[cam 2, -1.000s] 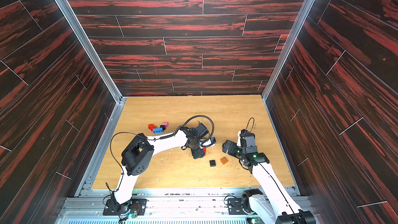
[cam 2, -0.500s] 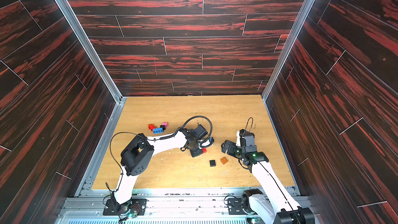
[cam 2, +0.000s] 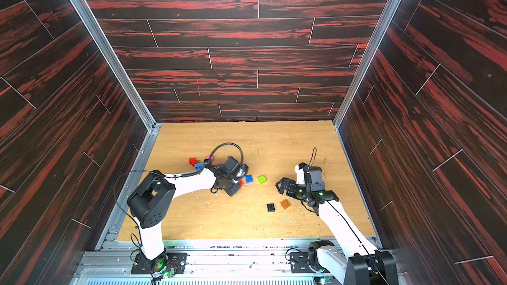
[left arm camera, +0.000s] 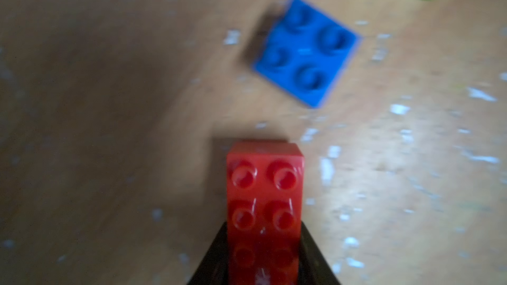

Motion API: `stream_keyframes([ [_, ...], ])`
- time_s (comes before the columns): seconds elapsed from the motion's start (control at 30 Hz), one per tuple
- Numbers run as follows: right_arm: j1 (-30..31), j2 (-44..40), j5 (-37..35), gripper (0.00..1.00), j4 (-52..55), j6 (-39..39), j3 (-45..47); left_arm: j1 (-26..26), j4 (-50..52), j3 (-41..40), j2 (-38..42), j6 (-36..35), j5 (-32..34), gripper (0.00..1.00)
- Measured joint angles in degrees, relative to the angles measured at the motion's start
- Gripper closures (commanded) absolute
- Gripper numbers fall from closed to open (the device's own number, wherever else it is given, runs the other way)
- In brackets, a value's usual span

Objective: Assemble the letter v with lego
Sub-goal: Place the lego brick at the center of the board.

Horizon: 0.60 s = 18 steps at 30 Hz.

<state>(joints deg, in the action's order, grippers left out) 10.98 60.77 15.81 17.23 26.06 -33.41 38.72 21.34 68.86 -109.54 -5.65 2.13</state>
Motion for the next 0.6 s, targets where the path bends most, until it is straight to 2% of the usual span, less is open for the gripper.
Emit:
stream_keyframes([
  [0.1, 0.52, 2.08, 1.95, 0.02, -1.22, -0.85, -0.90, -2.62, 1.11, 1.75, -0.02, 0.37, 1.14, 0.73],
  [0.23, 2.01, 4.24, 3.26, 0.02, -2.03, -1.62, -2.03, -4.28, 2.78, 8.55, -1.53, -0.39, 1.53, 0.73],
  [0.43, 3.67, 6.45, 3.39, 0.02, -2.29, -1.73, -3.74, -4.72, 6.56, 24.74, -11.61, -3.85, 1.29, 0.71],
  [0.6, 4.44, 6.86, 2.21, 0.02, -2.01, -1.95, -4.74, -4.76, 10.88, 33.27, -18.71, -6.86, 0.66, 0.70],
])
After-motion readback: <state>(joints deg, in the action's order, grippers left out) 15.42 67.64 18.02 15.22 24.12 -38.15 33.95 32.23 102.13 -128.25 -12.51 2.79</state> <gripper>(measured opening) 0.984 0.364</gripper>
